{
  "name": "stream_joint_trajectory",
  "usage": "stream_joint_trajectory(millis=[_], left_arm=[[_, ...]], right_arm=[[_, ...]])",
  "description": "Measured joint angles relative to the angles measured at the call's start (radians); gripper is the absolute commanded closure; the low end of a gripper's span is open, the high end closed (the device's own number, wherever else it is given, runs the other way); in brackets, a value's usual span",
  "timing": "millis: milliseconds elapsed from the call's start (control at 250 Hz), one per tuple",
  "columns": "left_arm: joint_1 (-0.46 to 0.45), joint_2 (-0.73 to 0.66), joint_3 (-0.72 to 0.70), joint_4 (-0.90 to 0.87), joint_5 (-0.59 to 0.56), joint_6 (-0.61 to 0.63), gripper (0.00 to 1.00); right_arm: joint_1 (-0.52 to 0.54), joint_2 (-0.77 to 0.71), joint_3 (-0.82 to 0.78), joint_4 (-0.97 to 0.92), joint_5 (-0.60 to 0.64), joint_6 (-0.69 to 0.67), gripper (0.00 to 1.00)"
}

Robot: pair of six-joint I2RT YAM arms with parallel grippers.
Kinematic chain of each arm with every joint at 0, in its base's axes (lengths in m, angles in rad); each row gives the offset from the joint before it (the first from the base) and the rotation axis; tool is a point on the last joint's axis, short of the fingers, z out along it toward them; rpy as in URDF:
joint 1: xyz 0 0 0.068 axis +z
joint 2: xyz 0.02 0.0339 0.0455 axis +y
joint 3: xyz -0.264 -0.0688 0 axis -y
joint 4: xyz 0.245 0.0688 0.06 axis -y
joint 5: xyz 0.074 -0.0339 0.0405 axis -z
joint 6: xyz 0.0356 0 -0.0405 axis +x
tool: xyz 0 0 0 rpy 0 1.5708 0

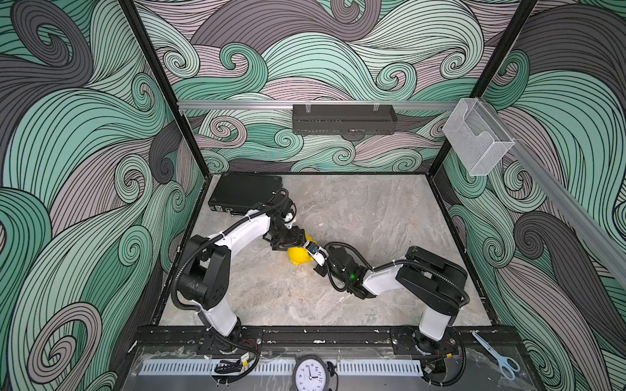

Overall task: Open piggy banks
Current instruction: Open the lid on the piggy bank.

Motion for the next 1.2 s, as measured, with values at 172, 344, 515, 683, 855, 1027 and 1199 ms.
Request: stream_joint_trajectory(millis=[172, 344, 515, 683, 855, 1027, 1199], left_arm=[[0.013, 0.054, 0.077, -0.091, 0.02, 0.059, 0.22], [0.014, 0.094, 0.141, -0.16, 0.018, 0.1, 0.22], [0.018, 0.133, 0.212, -0.168, 0.027, 0.122, 0.22], [0.019, 0.165, 0.257, -0.134, 0.036, 0.125, 0.22], [0.018, 0.165, 0.236, -0.103, 0.055, 0.117, 0.24], [0.017, 0.165, 0.212, -0.074, 0.074, 0.109, 0.26], [0.006, 0.158, 0.178, -0.025, 0.094, 0.094, 0.29]], right_arm=[[0.017, -0.001, 0.006, -0.01, 0.034, -0.029, 1.0], [0.03, -0.011, 0.007, -0.029, 0.059, -0.041, 1.0], [0.047, -0.035, -0.003, -0.08, 0.05, -0.076, 1.0], [0.091, -0.057, -0.009, -0.132, -0.002, -0.096, 1.0], [0.071, -0.062, -0.011, -0.134, -0.005, -0.073, 1.0], [0.05, -0.062, -0.027, -0.126, -0.011, -0.045, 1.0], [0.05, -0.084, -0.062, -0.136, -0.016, -0.014, 1.0]])
